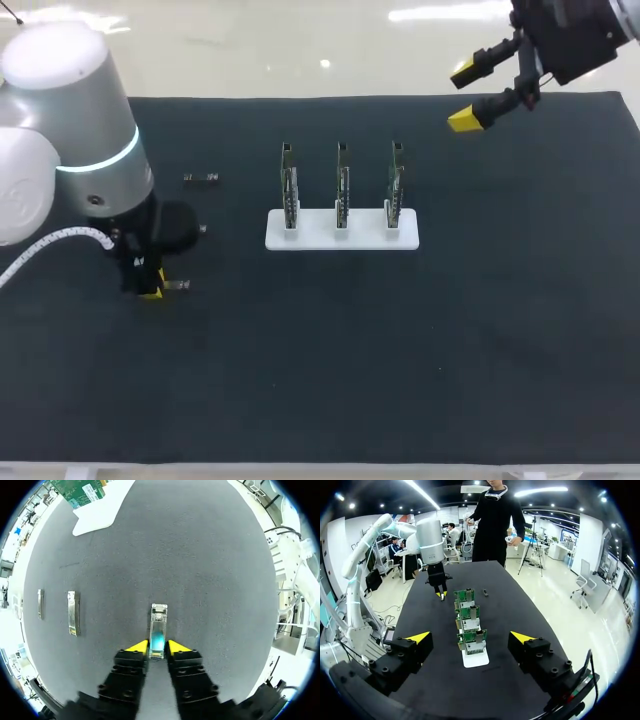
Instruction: Pick up the optical module with the left hand, and insert it into the network port with the right hand.
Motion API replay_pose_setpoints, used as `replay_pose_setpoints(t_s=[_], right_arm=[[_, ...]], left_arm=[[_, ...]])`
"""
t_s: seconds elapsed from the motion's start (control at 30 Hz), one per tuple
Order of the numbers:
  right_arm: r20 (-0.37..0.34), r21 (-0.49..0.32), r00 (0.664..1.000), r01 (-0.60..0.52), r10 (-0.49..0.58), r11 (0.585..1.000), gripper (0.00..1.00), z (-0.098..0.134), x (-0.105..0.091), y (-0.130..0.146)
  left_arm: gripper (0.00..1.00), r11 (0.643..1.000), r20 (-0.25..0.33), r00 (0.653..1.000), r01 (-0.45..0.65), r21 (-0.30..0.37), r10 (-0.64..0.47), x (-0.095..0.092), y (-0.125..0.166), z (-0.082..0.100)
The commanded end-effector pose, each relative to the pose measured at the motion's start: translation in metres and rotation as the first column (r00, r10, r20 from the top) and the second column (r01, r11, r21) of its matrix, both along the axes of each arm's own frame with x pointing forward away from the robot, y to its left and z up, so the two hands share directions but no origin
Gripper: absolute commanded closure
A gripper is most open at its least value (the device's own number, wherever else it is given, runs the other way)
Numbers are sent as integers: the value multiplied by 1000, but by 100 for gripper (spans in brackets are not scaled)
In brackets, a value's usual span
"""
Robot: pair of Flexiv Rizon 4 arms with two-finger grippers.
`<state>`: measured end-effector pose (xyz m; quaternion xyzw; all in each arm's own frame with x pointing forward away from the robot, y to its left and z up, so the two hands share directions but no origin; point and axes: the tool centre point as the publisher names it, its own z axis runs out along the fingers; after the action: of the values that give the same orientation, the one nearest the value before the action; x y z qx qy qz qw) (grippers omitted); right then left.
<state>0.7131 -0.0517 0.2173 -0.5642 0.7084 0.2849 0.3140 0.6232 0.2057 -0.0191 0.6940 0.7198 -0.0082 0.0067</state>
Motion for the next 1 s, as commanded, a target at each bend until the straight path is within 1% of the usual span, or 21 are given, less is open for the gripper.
replay_pose_setpoints(t_s=[0.03,0.1,0.2,0.37,0.5,0.53,0.63,0.67,0.7,0.77,0.8,0.9,0.97,1.0], right_arm=[[1,2,1000,0,0,1000,0,0,0,0],[1,2,1000,0,0,1000,0,0,0,0],[1,2,1000,0,0,1000,0,0,0,0],[1,2,1000,0,0,1000,0,0,0,0],[1,2,1000,0,0,1000,0,0,0,0],[1,2,1000,0,0,1000,0,0,0,0],[1,2,1000,0,0,1000,0,0,0,0],[1,2,1000,0,0,1000,0,0,0,0],[1,2,1000,0,0,1000,0,0,0,0],[1,2,1000,0,0,1000,0,0,0,0],[1,2,1000,0,0,1000,0,0,0,0],[1,2,1000,0,0,1000,0,0,0,0],[1,2,1000,0,0,1000,0,0,0,0],[1,2,1000,0,0,1000,0,0,0,0]], left_arm=[[100,1000,-13,1000,3,-5,-3,5,0,-10],[100,1000,-22,1000,-1,-21,1,6,-2,-5],[100,998,-20,1000,-19,-60,18,5,-3,7],[100,989,-49,998,-56,-136,50,5,-5,37],[100,972,-48,995,-98,-215,90,6,-8,64],[100,965,-39,994,-108,-238,102,6,-9,71],[100,929,-26,986,-166,-330,166,10,-14,89],[100,920,-26,982,-182,-347,185,11,-15,93],[100,905,-40,975,-219,-366,220,13,-18,102],[100,874,-38,966,-248,-418,256,16,-21,115],[100,864,-40,962,-260,-431,270,18,-21,120],[100,808,-66,946,-307,-503,319,25,-24,142],[100,773,-102,939,-328,-543,328,30,-25,154],[100,762,-116,938,-335,-554,327,33,-25,159]])
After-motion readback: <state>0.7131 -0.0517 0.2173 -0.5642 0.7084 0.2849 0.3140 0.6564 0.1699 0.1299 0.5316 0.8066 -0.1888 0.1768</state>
